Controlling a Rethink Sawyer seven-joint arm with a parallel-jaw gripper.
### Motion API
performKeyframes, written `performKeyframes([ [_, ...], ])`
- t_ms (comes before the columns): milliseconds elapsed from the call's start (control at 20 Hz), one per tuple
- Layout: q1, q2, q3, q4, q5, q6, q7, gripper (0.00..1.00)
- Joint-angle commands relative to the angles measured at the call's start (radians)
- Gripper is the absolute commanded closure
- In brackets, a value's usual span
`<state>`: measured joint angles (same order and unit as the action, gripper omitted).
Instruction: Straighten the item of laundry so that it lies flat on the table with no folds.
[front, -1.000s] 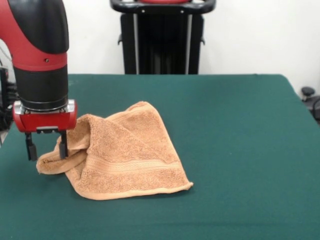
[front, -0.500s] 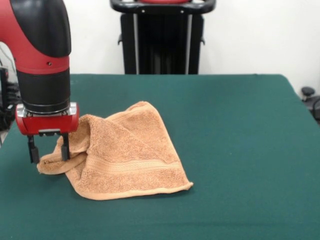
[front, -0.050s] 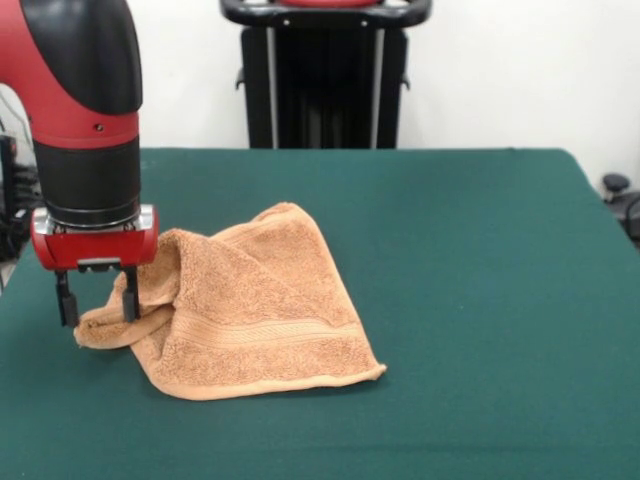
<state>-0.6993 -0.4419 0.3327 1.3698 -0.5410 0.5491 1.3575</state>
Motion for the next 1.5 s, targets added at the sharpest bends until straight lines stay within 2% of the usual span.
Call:
performKeyframes([
  [50,0.037,0.062,0.032,0.103,-0.004,-0.031,0.058,0.0],
  [1000,0.043,0.051,0.027,0.11,-0.001,-0.033,0.073,0.0],
  [1500,0.045,0.046,0.038,0.049,0.005,0.027,0.025,0.0],
])
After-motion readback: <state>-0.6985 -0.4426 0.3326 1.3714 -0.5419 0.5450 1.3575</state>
